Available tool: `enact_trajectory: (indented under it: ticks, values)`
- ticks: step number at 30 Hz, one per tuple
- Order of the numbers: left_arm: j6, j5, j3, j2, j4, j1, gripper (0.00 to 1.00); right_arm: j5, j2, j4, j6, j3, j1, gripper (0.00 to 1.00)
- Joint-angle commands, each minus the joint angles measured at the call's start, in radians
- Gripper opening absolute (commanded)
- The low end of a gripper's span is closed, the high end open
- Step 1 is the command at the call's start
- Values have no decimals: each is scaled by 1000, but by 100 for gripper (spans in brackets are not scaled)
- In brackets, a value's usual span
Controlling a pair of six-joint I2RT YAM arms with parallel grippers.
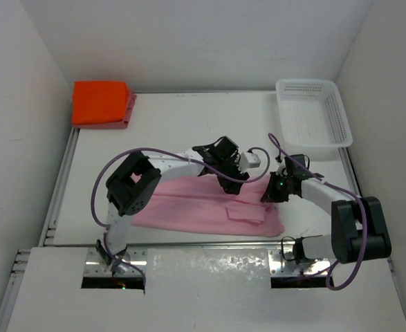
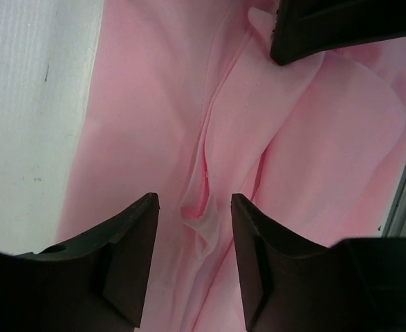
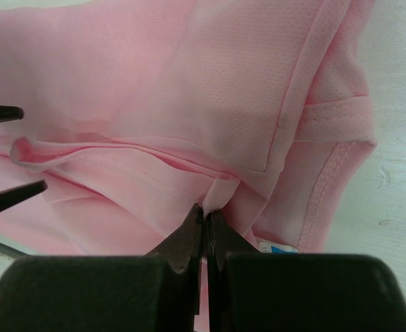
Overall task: Fold and stack the t-shirts
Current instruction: Fold the other side of the tshirt into a rectangle
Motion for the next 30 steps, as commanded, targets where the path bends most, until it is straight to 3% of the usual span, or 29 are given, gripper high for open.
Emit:
enact_trajectory:
  ticks: [1, 7, 8, 9, 10, 21, 30]
  values:
    - [31, -33, 38, 21, -26, -10, 41, -11, 3, 26, 1, 16, 2, 0]
    - [37, -10, 48, 50, -58, -17, 28, -10, 1, 24, -1, 17, 2, 0]
    - [34, -12, 46, 49, -52, -17, 22, -10, 0, 24, -1, 17, 2, 0]
    - [25, -20, 45, 40, -46, -17, 1, -10, 0, 23, -1, 19, 2, 0]
    - [17, -39, 38, 31, -23, -15, 0, -8, 0, 21, -2, 20, 2, 0]
    - [-69, -44, -69, -92, 63, 40, 0, 114, -54, 86, -137, 80, 2, 0]
    - [-81, -38, -101, -97, 86, 56, 0, 120, -37, 116, -173, 116, 2, 0]
